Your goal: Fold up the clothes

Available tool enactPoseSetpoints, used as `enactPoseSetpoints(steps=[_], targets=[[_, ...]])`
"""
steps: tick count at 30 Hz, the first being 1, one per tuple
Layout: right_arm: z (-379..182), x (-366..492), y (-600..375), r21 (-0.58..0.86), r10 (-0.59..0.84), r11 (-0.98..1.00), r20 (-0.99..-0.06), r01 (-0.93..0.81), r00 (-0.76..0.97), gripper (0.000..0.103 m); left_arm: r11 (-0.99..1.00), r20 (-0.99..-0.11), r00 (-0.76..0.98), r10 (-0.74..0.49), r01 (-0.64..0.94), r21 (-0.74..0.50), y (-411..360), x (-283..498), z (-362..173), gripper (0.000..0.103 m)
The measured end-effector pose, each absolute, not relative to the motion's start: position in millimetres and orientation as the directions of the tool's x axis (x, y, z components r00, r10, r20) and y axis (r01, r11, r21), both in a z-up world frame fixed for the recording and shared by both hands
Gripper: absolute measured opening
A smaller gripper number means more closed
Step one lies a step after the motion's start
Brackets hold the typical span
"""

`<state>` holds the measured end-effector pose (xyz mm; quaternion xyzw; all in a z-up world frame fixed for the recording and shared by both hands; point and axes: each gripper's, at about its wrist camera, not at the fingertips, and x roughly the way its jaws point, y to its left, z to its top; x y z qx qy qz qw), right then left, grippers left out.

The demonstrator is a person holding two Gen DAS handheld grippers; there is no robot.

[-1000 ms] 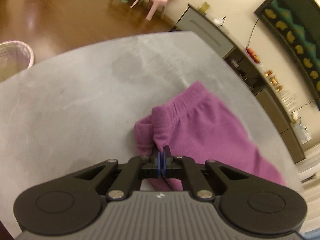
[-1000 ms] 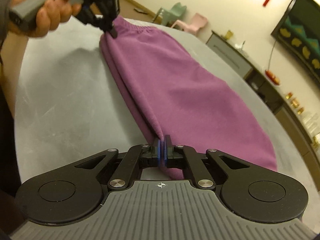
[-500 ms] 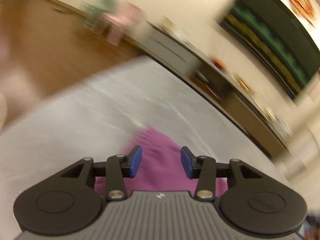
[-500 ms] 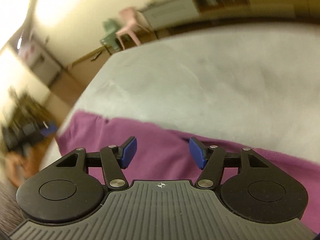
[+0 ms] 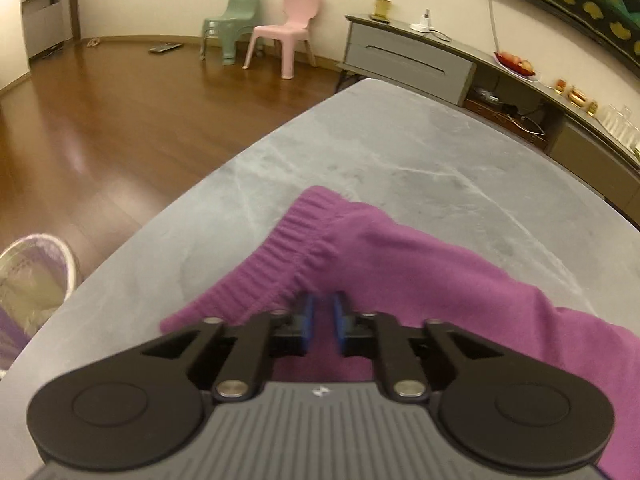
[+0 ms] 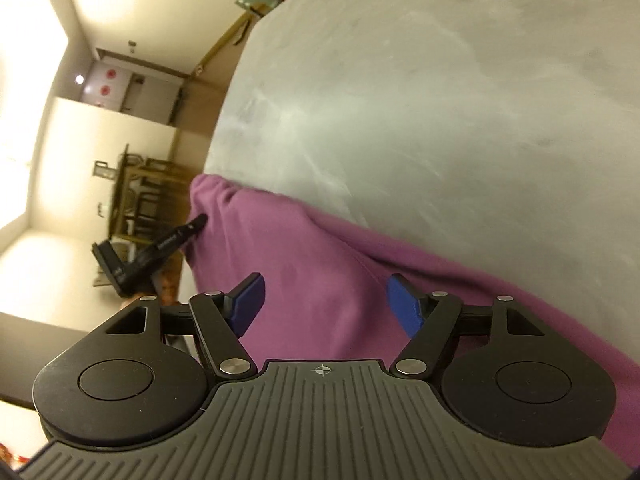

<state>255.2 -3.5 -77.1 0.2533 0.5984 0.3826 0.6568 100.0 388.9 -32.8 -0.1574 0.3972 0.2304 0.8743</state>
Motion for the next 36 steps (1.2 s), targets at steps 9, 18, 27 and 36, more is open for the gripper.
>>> enactPoseSetpoints(steps=[9, 18, 27, 36], targets=[[-103, 292, 54, 0.905, 0.907, 0.421, -0.422, -0.057, -0.003, 0.065, 0.878, -0.77, 0.585, 0.256, -0.474, -0.068, 375, 99, -39, 0.026], [-76, 270, 32, 0.861, 0.872, 0.487, -0.47, -0.148, 0.136, 0.064, 0.884, -0.701, 0.699, 0.141, -0.408, -0.23, 368, 80, -14, 0.026], [-25, 115, -23, 0.388, 0.577, 0.777, -0.753, -0.495, 0.315, 0.064, 0.873, -0.647, 0.674, -0.357, 0.487, 0.025, 167, 45, -2, 0.045], [-48, -49, 20, -0.232, 0.368, 0.658, -0.732, -0.717, 0.574, 0.038, 0.957, -0.748, 0.643, -0.164, 0.288, 0.038, 185, 80, -35, 0.043]])
